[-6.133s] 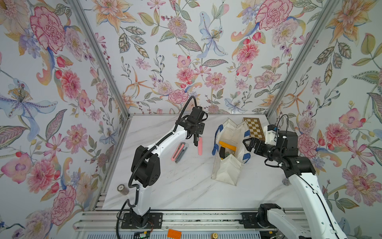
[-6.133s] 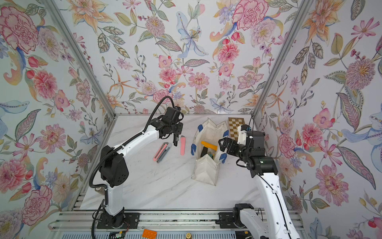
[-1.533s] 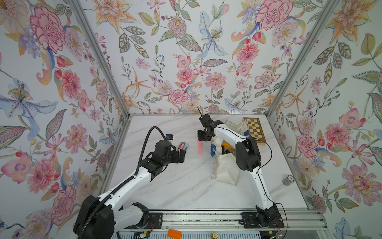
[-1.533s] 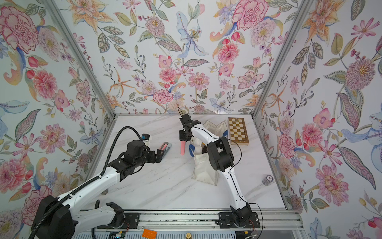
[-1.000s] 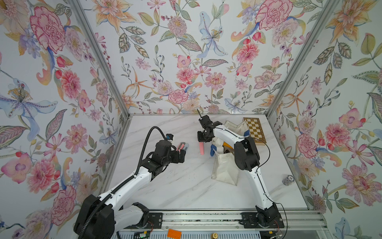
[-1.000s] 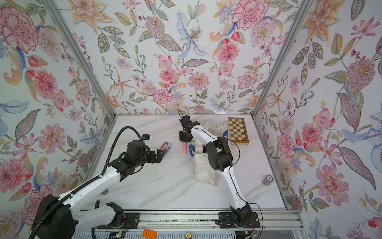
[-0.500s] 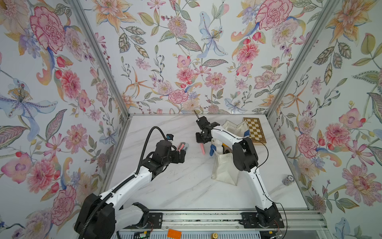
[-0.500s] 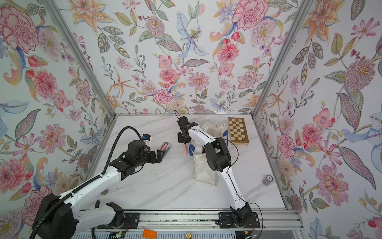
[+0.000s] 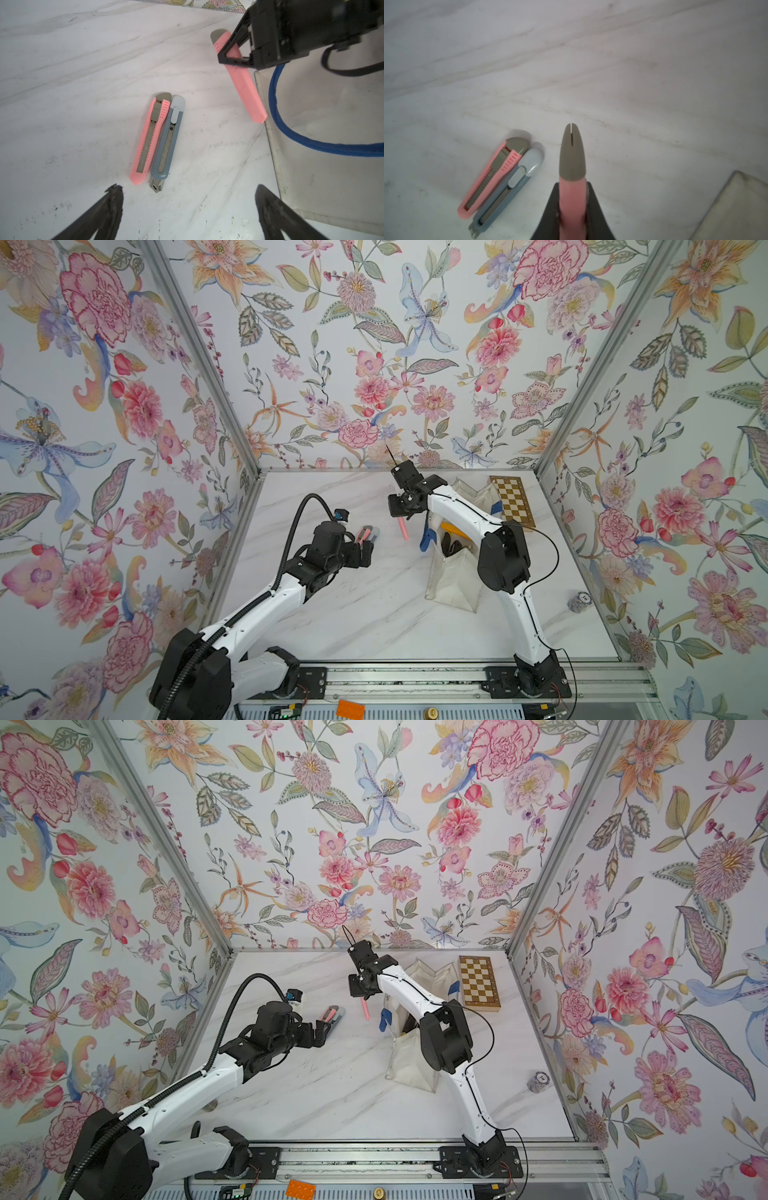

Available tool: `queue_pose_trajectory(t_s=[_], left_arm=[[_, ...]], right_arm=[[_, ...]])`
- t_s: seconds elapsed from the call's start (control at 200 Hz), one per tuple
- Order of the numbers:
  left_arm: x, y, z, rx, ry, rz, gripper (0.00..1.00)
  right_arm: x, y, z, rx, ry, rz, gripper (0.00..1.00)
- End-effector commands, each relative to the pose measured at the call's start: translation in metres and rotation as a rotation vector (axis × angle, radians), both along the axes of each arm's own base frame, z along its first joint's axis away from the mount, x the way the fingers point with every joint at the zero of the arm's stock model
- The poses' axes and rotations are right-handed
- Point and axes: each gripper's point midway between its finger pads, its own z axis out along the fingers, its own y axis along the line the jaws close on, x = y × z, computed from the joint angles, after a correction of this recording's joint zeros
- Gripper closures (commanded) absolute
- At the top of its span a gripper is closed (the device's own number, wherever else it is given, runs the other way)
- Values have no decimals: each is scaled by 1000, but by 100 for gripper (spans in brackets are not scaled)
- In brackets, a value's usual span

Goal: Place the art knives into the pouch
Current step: Pick up the utility knife at the center of the board, then place the utility knife in the pouch.

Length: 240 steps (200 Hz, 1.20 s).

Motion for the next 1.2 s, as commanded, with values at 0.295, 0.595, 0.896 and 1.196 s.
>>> queue_pose_trajectory(t_s=[0.295, 0.595, 0.896, 1.196], left_arm=[[3, -6, 28, -71, -87, -25, 1], [-3, -14, 42, -200, -151, -44, 1], [-12, -24, 52, -267, -232, -127, 0], [-24, -32, 51, -352, -278, -186, 0]], right_arm=[[-19, -30, 178, 136, -304, -48, 100], [-34, -90, 217, 112, -389, -203, 100], [-65, -149, 208, 94, -414, -369, 100], [-92, -196, 130, 155, -296, -505, 100]])
